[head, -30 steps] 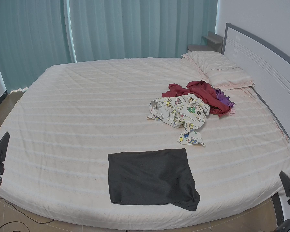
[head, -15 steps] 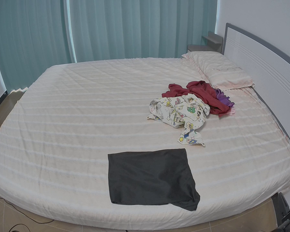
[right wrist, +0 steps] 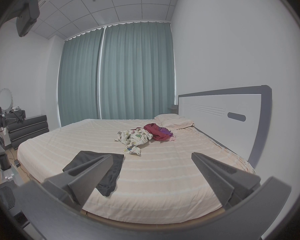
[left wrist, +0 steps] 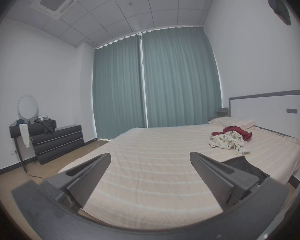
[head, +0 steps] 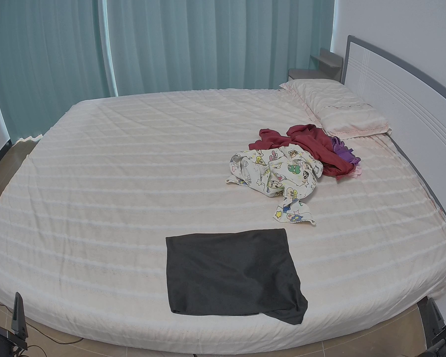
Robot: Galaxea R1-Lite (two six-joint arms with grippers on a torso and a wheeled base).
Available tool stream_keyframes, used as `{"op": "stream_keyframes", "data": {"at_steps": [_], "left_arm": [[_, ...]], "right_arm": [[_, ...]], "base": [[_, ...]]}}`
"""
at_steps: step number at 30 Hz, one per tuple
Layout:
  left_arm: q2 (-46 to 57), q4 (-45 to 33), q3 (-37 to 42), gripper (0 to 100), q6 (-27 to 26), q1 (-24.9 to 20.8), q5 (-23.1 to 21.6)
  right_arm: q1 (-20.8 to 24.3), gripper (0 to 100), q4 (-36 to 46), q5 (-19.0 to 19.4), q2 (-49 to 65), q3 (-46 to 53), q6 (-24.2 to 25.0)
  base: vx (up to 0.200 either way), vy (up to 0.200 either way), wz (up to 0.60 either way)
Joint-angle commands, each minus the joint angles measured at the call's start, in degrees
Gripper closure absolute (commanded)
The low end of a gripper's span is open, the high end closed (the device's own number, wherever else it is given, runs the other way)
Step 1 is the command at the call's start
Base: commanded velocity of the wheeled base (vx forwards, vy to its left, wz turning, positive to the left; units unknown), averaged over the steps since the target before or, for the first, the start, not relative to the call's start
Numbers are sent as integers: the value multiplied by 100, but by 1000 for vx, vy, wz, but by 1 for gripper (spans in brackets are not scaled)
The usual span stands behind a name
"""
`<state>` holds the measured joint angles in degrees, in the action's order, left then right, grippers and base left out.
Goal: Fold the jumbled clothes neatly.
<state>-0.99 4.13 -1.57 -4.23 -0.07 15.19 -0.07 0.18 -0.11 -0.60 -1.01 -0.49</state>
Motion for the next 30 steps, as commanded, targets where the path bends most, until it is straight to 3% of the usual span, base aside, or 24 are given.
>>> {"op": "stream_keyframes", "data": {"at_steps": [1, 5, 13, 30], "left_arm": [[72, -44, 157, 0, 107, 7, -376], [72, -53, 157, 0, 405, 7, -1132], [72, -492, 148, 0, 432, -1, -1519], [81, -404, 148, 0, 432, 7, -1484]], "right_arm": [[-1, 0, -1, 2, 60, 101, -4], [-1, 0, -1, 11, 60, 92, -13], [-1, 0, 8, 11, 60, 92, -30], [7, 0, 8, 11, 60, 92, -4]], "base": [[0, 0, 0], [0, 0, 0], [0, 0, 0], [0, 0, 0]]}}
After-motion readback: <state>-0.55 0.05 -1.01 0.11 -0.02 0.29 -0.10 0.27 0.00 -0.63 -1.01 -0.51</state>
